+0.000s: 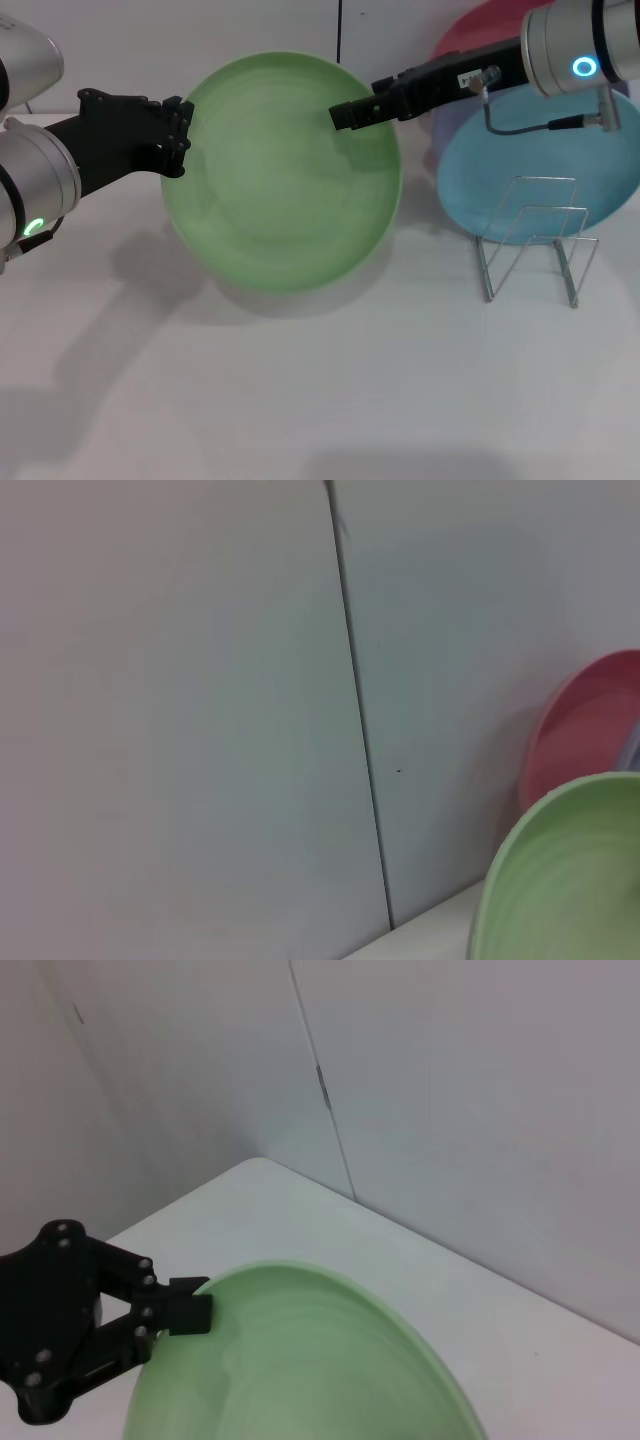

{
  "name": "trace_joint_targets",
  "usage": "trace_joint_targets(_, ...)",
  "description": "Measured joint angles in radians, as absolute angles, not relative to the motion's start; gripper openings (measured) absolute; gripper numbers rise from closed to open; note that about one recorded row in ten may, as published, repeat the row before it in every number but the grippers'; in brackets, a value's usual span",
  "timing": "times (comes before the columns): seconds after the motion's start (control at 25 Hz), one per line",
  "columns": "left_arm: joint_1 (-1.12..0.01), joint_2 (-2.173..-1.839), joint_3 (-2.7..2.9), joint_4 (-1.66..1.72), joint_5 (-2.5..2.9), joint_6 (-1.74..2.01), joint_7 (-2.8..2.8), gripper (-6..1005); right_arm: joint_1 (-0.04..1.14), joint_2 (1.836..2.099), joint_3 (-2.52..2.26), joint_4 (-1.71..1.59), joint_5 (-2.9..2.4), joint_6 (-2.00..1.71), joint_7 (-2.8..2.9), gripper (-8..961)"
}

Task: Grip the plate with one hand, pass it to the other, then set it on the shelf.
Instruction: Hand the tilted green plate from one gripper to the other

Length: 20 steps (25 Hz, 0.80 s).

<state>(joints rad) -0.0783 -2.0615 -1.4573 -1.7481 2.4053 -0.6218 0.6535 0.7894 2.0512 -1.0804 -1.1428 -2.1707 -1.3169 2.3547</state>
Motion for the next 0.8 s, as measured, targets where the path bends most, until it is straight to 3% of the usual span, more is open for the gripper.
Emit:
trace_joint_targets(0.72, -0.073, -2.062, -1.456, -1.757, 2.405, -0.638, 0.653, 31, 0.807, 2.054, -1.096, -1.101, -2.171, -1.312, 2.365, 810)
trace_joint_targets(0.8, -0.072, -2.062, -1.457, -1.758, 2.405, -0.64, 0.653, 31, 0.807, 2.054, -1.096, -1.101, -2.171, -1.314, 2.367, 758)
